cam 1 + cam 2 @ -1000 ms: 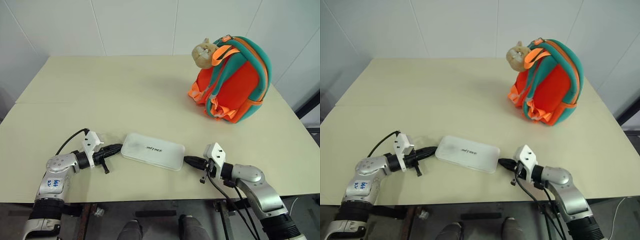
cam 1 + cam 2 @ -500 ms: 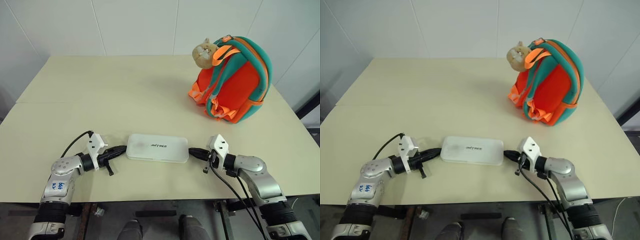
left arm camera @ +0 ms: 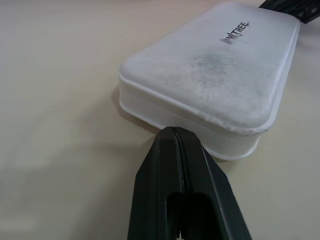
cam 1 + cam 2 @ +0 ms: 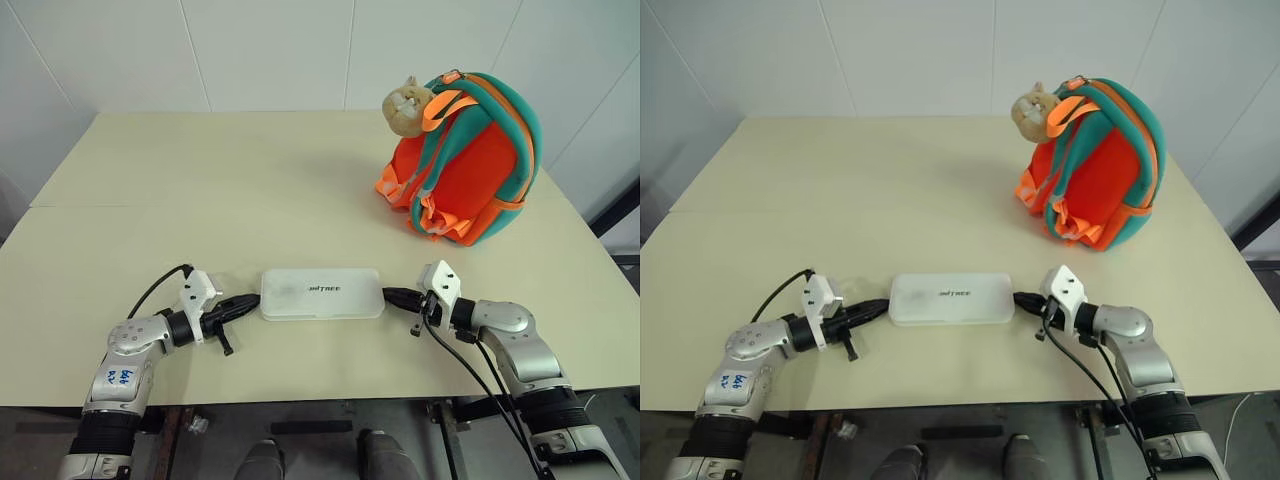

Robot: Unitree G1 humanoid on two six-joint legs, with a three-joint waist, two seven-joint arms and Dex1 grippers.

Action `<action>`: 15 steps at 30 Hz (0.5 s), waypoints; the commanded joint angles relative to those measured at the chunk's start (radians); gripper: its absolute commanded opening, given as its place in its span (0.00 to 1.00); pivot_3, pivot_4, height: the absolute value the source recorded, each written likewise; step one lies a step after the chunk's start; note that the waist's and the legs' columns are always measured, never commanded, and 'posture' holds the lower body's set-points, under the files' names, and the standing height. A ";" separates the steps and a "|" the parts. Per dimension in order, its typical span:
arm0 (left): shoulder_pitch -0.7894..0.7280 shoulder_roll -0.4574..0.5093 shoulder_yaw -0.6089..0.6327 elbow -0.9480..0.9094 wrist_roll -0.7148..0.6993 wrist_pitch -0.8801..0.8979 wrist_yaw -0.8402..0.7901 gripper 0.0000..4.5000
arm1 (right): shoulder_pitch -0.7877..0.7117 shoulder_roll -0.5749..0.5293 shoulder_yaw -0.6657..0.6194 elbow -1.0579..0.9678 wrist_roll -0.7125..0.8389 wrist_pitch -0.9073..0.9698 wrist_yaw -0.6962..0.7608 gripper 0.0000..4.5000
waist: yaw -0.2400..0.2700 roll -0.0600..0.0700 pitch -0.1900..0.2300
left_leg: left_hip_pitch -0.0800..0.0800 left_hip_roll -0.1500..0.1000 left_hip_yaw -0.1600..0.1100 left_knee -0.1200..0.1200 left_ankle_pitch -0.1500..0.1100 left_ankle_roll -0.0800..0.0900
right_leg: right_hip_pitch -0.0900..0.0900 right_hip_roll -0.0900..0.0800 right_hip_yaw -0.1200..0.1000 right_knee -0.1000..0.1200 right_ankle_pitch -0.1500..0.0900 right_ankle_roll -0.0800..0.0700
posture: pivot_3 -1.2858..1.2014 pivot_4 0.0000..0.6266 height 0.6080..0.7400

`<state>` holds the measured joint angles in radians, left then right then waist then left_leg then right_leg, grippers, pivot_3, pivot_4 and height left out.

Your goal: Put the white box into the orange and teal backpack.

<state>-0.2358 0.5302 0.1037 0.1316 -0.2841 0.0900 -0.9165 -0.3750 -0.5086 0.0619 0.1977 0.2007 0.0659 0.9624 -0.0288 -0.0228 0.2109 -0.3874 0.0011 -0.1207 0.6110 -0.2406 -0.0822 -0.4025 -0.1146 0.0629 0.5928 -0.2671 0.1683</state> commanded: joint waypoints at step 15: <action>-0.001 0.128 0.119 -0.014 -0.165 0.401 0.024 0.73 | -0.060 -0.218 -0.071 0.044 0.074 0.163 0.139 0.85 | -0.003 0.000 0.000 | 0.000 0.000 0.000 0.000 0.000 0.000 | 0.000 0.000 0.000 0.000 0.000 0.000 | 0.52 0.24 1.00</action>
<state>-0.2339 0.6299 0.1860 0.1247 -0.4134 0.3985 -0.8939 -0.4207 -0.7018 0.0168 0.2832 0.2268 0.1352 1.0697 -0.0322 -0.0228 0.2110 -0.3870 0.0012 -0.1210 0.6110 -0.2406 -0.0820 -0.4024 -0.1146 0.0629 0.5933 -0.2672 0.1682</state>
